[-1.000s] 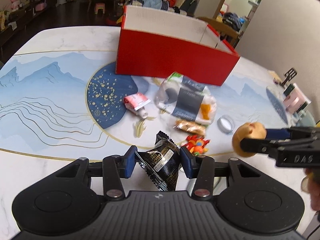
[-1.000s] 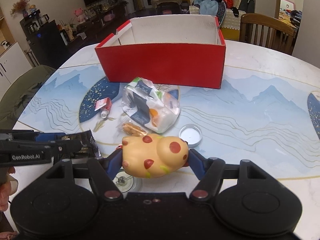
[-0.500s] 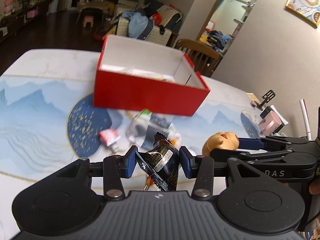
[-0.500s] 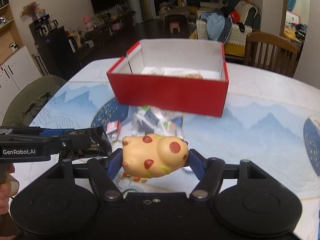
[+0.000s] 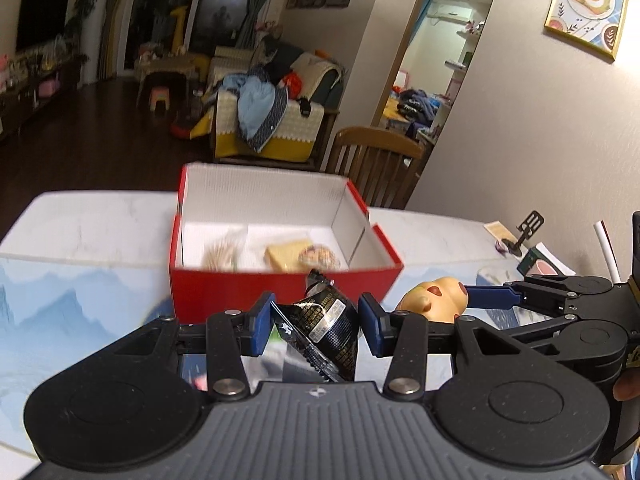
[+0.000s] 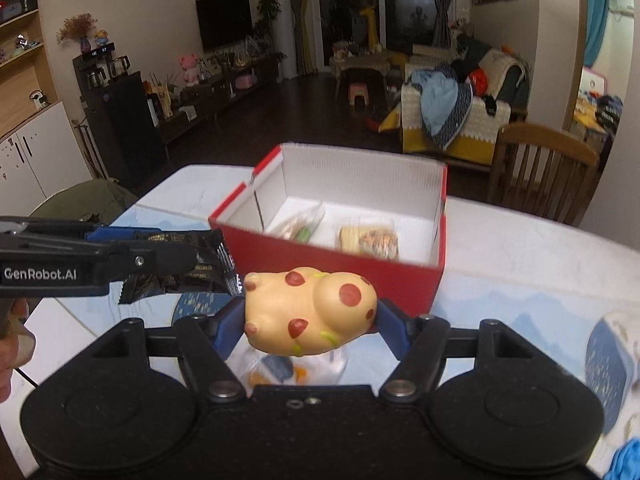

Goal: Organize objects
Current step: 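Lift and carry the snack packet and yellow toy with both tools into the red box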

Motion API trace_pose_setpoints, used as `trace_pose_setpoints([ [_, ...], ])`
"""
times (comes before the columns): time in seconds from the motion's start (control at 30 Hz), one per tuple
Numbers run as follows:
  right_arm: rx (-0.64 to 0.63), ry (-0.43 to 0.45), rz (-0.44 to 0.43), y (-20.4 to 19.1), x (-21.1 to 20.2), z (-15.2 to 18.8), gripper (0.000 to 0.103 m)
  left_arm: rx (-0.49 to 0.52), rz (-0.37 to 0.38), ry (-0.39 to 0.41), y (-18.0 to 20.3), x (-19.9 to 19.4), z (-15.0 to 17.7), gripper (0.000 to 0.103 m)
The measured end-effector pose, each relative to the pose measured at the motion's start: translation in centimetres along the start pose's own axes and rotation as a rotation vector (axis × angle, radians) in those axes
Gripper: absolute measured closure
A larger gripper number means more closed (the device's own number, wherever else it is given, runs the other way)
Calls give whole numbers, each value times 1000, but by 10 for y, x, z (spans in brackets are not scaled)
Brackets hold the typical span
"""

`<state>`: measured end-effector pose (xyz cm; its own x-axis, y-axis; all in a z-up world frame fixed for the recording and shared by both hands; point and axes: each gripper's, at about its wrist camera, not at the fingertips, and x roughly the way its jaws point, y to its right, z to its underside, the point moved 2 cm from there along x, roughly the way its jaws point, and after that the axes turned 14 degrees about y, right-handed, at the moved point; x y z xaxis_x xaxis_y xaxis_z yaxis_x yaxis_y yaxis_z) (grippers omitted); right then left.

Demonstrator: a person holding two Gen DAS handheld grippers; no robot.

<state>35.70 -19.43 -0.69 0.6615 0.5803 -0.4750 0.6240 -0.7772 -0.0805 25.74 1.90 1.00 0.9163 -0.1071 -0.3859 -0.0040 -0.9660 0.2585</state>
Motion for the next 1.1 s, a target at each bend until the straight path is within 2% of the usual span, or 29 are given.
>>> trace_pose_setpoints([
  [0.2,-23,34,4,4,20,-19,34,40,4,21,1,19,-17,68],
  [0.23,-25,31,10,6,26,-21,34,44,7,9,1,26,-17,71],
  [0.3,-21,35,30,10,34,-26,34,50,-15,-11,-5,39,-16,71],
  [0.37,4,45,25,16,37,-32,34,22,10,-38,-14,48,-15,71],
  [0.43,7,51,27,21,37,-33,34,-4,-5,-55,-24,50,-10,71],
  [0.53,6,39,34,25,39,-28,34,22,-19,-110,-28,55,5,71],
  [0.6,15,29,35,27,41,-24,34,51,-16,-140,-29,58,15,66],
  [0.63,17,28,34,27,40,-23,34,67,-11,-152,-30,59,21,51],
  [0.67,20,26,34,27,40,-22,34,87,2,-166,-30,60,27,43],
  [0.83,17,12,25,27,39,-15,34,214,52,-242,-29,71,56,42],
  [1.0,19,2,20,30,38,-11,34,389,80,-317,-34,83,79,42],
  [1.1,17,-7,24,32,39,-10,34,438,93,-356,-40,92,87,42],
])
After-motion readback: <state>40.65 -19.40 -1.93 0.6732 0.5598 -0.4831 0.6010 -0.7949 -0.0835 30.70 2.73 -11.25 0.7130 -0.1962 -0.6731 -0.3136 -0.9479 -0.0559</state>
